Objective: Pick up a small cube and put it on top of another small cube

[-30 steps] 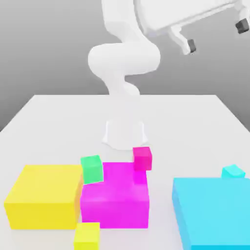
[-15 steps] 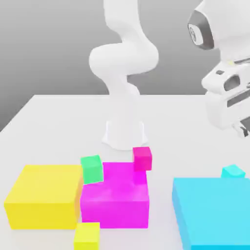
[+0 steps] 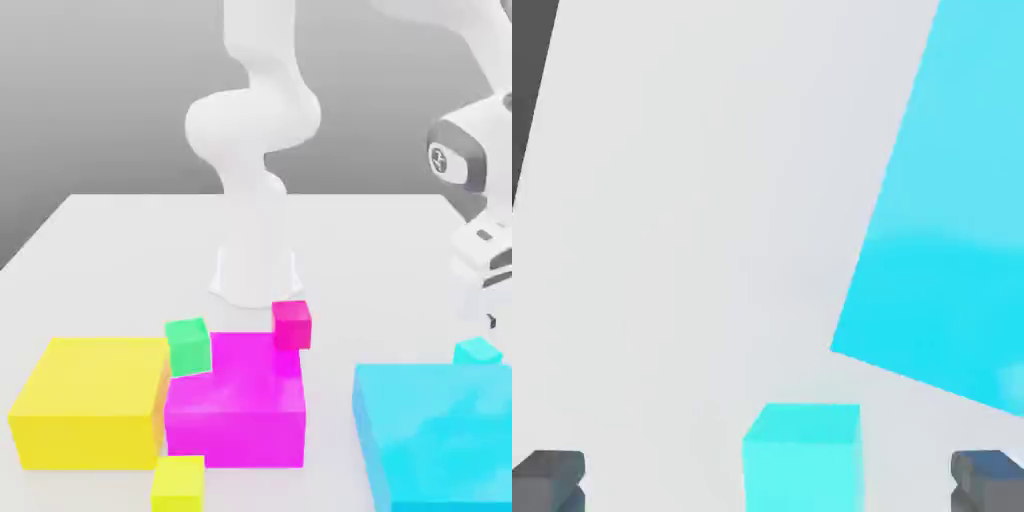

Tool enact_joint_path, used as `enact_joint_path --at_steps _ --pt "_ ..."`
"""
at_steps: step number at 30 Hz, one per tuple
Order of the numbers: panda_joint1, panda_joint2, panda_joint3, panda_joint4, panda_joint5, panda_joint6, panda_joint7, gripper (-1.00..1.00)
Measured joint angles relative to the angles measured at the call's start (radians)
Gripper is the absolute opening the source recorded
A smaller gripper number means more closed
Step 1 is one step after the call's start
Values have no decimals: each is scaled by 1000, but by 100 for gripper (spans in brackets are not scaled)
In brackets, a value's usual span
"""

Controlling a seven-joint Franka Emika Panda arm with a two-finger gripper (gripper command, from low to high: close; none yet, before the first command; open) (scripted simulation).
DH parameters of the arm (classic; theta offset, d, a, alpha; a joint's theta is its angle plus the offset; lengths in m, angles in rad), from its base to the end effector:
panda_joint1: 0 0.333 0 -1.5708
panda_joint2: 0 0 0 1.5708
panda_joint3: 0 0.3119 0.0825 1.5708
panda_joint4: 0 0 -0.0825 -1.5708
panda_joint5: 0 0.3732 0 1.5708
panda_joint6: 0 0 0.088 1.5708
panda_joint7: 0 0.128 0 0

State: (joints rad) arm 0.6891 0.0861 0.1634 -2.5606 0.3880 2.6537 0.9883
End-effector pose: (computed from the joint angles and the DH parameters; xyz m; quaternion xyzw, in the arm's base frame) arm 0.2980 0.3328 0.2198 -0.9667 0.2364 0.0762 0.0616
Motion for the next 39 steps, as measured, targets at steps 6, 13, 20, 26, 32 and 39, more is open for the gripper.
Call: enact_joint_path --at_steps 6,13,20,26,32,39 --pt "68 46 -13 -48 -189 83 193 0" --pt "180 103 -96 -75 -431 176 417 0" --pt "204 274 -127 -44 -467 312 446 -100" --pt "204 283 -127 -43 -470 321 449 -100" --pt "194 155 -112 -65 -456 221 437 -100" --pt "103 49 -45 -100 -287 93 152 -100"
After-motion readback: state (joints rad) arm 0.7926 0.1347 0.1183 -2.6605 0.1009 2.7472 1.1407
